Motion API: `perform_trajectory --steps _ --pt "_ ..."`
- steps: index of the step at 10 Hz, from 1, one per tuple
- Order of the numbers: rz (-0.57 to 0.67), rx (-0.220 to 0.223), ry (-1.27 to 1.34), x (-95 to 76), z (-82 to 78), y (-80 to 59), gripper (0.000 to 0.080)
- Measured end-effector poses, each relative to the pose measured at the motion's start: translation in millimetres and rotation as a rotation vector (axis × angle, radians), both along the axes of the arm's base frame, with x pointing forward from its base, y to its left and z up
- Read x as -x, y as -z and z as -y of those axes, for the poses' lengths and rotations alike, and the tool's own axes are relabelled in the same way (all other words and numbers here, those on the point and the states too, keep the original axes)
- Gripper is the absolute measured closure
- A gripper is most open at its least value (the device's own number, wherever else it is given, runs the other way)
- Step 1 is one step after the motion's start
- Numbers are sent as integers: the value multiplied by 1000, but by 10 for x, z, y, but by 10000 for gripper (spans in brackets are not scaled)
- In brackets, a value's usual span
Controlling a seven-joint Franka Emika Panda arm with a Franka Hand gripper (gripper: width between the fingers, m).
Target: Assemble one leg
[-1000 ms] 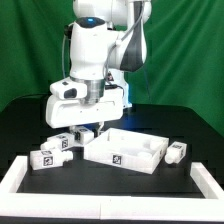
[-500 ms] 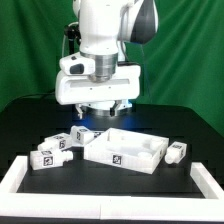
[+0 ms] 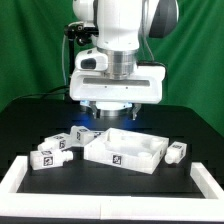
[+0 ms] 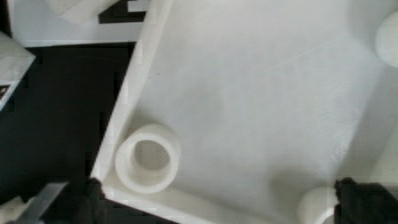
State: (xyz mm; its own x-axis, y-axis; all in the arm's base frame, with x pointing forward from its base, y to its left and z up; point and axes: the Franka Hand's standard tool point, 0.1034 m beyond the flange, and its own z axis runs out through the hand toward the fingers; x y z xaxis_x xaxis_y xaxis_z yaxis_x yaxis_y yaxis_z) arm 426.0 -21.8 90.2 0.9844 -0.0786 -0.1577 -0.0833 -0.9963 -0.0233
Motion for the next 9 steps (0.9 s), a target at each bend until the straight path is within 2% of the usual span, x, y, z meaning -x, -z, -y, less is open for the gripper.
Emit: perform_trajectory --steps 3,4,5,6,7,8,9 --pt "-5 7 39 3 -47 15 150" --pt "-19 24 112 13 -262 66 150" --pt "-21 45 206 -83 -527 77 150" --pt "-8 55 265 -286 -837 87 150" --pt "-2 62 307 -451 -1003 156 150" --pt "33 63 367 -523 -1063 229 150" --pt "63 62 400 -465 -1063 277 150"
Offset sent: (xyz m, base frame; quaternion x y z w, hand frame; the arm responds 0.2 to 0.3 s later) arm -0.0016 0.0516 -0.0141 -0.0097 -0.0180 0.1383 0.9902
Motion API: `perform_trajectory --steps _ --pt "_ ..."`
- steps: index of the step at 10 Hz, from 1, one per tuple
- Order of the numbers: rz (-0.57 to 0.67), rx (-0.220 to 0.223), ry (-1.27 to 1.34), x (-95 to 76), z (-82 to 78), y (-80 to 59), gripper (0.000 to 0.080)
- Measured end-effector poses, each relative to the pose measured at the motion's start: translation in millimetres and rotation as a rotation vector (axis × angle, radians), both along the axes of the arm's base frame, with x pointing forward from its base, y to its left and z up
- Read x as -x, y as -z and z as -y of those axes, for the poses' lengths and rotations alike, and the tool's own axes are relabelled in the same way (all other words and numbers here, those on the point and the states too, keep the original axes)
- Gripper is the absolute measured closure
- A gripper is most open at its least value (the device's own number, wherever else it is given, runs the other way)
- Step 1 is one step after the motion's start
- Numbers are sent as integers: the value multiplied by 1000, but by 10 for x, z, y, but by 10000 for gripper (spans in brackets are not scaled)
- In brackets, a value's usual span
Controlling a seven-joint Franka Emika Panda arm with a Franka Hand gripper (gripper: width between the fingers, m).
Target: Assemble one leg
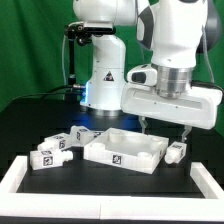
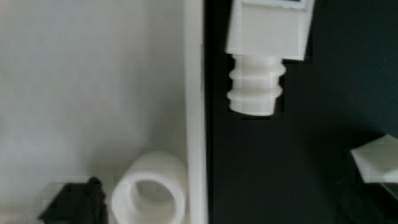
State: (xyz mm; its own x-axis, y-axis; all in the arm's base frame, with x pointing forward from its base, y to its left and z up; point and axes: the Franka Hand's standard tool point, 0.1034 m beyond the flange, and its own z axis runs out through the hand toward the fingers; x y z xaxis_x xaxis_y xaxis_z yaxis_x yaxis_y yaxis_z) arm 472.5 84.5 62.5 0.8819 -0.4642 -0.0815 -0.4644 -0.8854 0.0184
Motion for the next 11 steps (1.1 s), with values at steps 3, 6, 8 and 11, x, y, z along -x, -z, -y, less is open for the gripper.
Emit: perform_trajectory --steps 3,6,8,11 --pt "-11 -2 -25 20 -23 -17 150" --pt "-22 9 76 111 -581 61 150" --pt "-28 15 68 163 -743 181 150" --pt "-42 21 42 290 -819 246 150"
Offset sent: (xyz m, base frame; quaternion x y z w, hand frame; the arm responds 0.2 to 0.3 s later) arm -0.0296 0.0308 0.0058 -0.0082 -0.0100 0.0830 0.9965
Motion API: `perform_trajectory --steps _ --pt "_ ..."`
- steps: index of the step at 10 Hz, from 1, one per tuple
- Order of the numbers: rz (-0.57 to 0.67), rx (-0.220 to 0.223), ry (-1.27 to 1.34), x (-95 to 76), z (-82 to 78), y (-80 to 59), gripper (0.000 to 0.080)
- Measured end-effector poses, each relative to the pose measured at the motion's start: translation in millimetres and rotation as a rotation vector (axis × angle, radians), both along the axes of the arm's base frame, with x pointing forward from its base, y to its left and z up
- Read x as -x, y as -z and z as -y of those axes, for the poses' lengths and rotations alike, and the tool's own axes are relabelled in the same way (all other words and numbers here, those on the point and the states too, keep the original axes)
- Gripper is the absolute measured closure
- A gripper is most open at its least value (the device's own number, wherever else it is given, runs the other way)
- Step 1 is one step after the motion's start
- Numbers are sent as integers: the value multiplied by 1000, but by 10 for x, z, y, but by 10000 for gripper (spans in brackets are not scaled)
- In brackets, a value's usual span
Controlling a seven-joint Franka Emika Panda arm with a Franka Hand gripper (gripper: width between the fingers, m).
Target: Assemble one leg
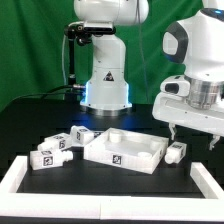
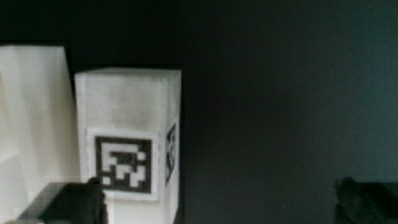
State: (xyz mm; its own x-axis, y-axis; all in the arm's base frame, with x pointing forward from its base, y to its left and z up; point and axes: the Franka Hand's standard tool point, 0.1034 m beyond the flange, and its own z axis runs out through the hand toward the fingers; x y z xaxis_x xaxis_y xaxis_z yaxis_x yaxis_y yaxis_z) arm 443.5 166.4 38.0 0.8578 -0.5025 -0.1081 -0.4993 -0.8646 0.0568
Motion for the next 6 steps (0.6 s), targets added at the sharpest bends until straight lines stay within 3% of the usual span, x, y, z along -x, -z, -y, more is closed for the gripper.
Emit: perform_trajectory --steps 3,6 --pt "-12 4 -9 79 -3 33 150" --pt "-32 -4 -33 173 110 91 150"
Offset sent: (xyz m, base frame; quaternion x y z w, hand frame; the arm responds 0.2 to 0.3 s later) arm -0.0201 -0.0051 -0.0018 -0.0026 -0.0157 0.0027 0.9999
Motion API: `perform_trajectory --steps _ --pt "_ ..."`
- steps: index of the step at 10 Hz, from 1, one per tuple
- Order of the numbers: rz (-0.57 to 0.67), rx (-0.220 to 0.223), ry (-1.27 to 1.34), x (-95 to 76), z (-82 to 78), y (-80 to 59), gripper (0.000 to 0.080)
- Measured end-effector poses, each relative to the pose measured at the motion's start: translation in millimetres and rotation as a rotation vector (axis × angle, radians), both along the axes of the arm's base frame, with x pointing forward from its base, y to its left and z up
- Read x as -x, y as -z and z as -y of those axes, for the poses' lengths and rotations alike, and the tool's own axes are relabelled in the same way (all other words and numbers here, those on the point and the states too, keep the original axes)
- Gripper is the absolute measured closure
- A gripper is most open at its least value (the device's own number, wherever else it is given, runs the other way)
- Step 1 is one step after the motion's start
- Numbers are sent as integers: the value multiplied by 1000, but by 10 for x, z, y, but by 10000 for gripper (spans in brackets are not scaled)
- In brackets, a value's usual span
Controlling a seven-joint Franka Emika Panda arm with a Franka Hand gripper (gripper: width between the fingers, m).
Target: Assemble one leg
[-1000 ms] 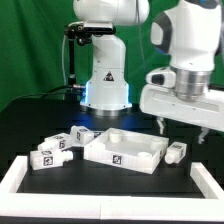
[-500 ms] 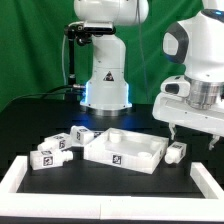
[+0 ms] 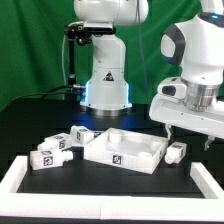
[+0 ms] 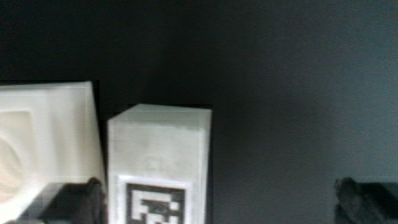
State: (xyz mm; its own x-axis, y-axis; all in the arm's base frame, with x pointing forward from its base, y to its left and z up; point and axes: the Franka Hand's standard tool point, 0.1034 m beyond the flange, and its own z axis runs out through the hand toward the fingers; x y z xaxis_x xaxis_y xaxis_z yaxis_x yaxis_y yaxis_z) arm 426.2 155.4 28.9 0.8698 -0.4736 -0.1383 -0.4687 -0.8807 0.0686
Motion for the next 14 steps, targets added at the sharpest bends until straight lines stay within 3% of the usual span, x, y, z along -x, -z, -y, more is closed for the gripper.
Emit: perform_trajectory --steps 2,9,14 --pt "-5 1 -5 35 -9 60 150" --pt "2 -3 -18 -8 -33 43 150" --pt "-3 -7 -61 61 10 51 150"
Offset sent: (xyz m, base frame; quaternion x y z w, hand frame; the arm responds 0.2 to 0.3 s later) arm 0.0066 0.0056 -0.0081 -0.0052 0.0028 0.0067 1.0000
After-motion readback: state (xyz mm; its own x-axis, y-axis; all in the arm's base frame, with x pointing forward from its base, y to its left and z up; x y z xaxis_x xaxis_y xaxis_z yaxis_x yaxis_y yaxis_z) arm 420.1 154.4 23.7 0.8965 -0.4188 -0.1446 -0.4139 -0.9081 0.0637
